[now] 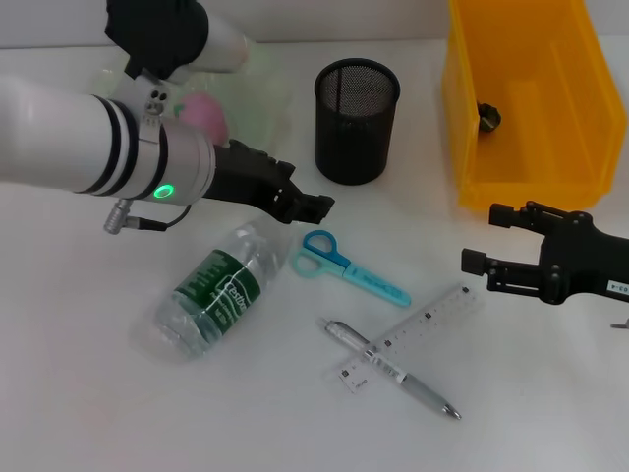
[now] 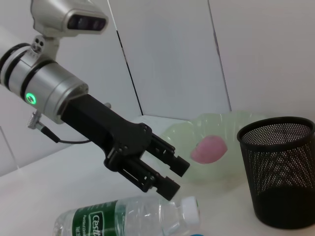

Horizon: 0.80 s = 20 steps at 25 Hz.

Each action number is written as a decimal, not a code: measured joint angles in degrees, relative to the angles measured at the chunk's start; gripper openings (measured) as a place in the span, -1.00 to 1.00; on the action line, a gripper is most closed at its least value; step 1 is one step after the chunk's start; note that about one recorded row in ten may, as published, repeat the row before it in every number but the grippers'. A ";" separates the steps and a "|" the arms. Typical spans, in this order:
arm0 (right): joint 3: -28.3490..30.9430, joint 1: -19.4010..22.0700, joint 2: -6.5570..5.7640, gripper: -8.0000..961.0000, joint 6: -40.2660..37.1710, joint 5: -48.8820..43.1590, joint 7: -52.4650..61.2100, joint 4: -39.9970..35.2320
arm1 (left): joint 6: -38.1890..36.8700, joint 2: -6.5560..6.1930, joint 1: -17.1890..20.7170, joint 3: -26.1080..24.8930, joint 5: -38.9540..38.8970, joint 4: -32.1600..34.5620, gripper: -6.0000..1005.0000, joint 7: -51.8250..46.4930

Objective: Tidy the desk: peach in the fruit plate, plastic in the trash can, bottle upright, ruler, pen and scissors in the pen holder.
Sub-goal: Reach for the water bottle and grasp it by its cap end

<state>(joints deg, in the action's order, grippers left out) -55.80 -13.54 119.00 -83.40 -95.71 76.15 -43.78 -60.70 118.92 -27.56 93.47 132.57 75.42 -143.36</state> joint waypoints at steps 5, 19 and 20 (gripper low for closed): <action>0.00 0.02 0.00 0.74 0.00 -0.01 -0.01 0.02 | 1.32 0.08 -1.62 0.38 0.49 -2.80 0.30 -0.23; 0.00 0.18 0.00 0.74 0.56 -0.01 -0.02 0.01 | 6.31 0.23 -7.59 0.62 1.54 -15.85 0.33 -1.50; 0.00 0.19 0.00 0.74 0.59 -0.01 -0.02 0.01 | 6.57 0.24 -7.72 0.66 1.59 -16.32 0.33 -1.52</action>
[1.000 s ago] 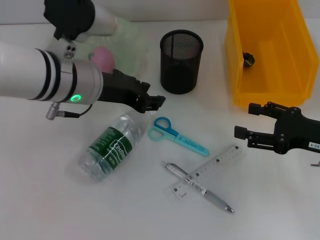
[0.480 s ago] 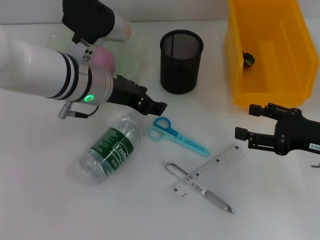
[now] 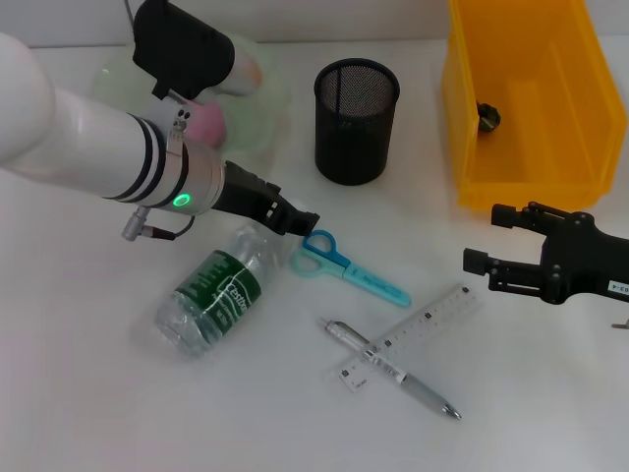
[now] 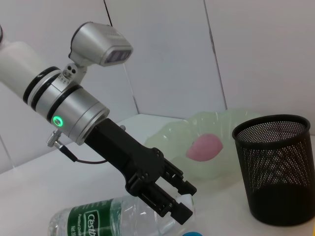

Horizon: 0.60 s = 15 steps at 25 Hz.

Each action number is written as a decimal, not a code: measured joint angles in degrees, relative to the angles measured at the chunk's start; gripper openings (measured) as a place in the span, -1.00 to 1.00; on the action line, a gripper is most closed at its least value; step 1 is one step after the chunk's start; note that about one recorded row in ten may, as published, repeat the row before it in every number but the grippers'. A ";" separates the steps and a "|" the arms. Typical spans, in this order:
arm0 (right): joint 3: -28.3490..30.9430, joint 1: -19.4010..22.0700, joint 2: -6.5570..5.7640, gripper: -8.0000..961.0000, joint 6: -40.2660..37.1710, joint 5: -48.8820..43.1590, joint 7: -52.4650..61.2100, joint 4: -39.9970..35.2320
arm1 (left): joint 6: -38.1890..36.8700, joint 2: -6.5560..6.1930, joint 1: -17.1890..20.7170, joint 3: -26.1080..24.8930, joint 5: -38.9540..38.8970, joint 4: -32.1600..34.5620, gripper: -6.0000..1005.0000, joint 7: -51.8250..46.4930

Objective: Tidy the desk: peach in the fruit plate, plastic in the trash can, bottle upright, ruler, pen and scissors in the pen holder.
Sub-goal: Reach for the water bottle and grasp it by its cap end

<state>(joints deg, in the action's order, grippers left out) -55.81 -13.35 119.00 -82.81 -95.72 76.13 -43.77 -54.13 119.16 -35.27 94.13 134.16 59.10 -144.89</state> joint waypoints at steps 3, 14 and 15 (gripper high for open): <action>0.00 0.03 0.00 0.74 0.08 -0.01 0.00 0.11 | 0.28 0.01 -0.10 0.44 0.99 -0.68 0.33 -0.03; 0.00 0.04 0.00 0.74 0.13 -0.08 0.00 0.46 | 1.86 0.02 -0.19 1.85 1.33 -1.18 0.31 0.59; 0.00 0.03 0.00 0.74 0.15 -0.08 0.00 0.54 | 1.86 0.02 -0.19 1.85 1.33 -1.18 0.23 0.59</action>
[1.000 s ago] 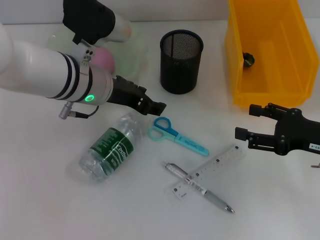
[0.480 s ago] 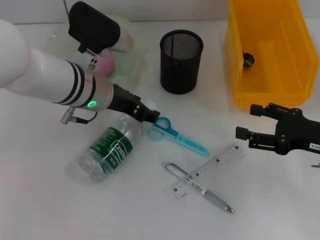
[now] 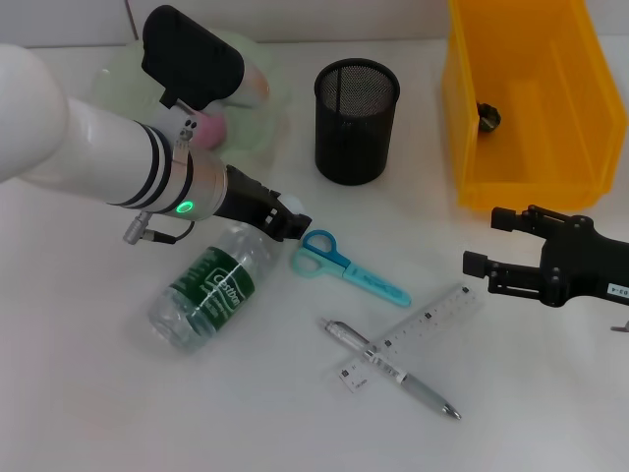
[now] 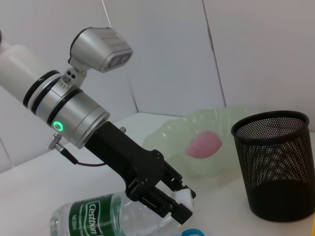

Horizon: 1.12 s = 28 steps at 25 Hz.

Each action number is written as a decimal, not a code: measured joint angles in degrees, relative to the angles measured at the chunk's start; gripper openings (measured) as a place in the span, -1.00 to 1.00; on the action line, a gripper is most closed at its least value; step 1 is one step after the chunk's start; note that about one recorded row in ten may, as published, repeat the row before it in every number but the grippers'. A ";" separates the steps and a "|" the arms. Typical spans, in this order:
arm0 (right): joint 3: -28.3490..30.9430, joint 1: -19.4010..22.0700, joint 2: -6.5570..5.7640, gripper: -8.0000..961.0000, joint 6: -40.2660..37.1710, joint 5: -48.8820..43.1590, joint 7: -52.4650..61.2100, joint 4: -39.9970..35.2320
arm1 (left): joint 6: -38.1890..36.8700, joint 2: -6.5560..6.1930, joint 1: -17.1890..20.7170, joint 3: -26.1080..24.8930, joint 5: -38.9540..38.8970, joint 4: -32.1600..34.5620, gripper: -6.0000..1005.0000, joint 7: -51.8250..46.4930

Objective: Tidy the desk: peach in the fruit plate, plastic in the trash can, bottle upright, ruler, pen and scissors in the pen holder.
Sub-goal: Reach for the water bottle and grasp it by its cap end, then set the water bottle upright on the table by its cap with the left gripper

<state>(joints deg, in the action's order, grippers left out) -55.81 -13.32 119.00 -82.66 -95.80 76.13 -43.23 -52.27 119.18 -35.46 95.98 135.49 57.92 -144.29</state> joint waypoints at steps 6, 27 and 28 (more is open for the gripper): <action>0.00 -0.02 0.00 0.74 0.05 0.00 0.10 0.08 | -1.21 0.00 -0.41 0.09 0.36 0.23 -0.04 0.02; 0.00 -0.49 0.00 0.74 -0.10 0.00 1.01 -0.25 | -11.48 -0.63 12.31 -6.17 0.24 24.50 -0.09 9.16; 0.00 -0.54 0.00 0.74 -0.15 0.00 1.13 -0.33 | -11.75 -0.63 12.96 -6.61 -0.55 25.22 -0.09 9.94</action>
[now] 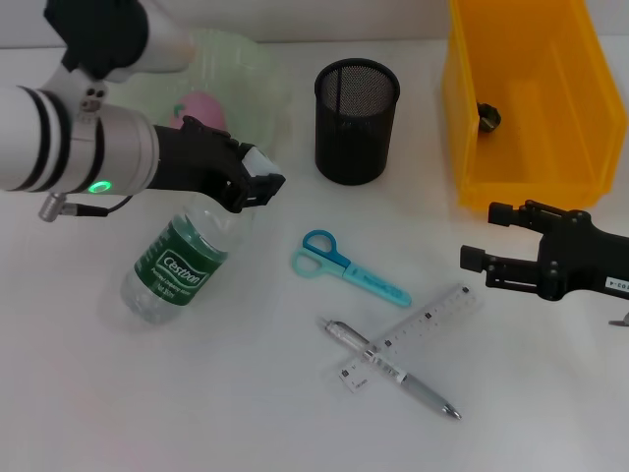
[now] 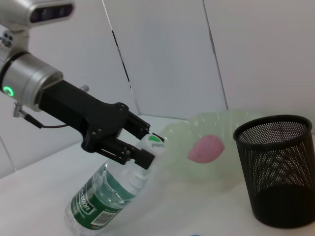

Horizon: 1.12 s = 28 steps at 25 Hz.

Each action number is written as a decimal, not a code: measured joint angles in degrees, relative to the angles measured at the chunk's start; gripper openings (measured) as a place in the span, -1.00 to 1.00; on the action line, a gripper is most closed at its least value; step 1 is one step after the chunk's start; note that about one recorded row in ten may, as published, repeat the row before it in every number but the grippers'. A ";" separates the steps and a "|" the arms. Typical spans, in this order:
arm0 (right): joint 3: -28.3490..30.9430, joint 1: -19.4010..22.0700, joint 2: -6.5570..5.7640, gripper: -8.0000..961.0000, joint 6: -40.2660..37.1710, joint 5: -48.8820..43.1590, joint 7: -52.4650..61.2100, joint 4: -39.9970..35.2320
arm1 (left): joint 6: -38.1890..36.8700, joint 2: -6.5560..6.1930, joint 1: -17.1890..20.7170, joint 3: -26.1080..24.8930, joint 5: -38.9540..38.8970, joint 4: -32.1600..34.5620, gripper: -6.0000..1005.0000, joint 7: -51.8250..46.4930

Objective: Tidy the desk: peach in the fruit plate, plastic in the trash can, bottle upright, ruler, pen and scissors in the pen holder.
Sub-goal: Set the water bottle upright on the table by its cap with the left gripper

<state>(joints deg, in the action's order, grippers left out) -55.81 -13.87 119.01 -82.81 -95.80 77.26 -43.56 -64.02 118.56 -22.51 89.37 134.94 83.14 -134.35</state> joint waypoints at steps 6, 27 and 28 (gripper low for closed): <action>0.00 -0.18 0.00 0.74 -0.48 0.00 0.62 -0.59 | -0.41 0.01 4.63 -1.65 -3.80 3.97 -0.10 4.44; -0.40 -0.12 0.09 0.74 -0.59 0.00 2.19 -1.70 | -0.85 0.00 13.73 -12.61 -21.04 4.43 -0.10 22.37; -0.43 -0.15 0.09 0.74 -0.59 0.00 2.19 -1.70 | -0.85 0.00 13.95 -12.66 -21.65 4.43 -0.11 22.91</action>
<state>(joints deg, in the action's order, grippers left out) -56.23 -14.01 119.10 -83.40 -95.80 79.45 -45.26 -64.88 118.56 -8.55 76.70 113.30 87.56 -111.44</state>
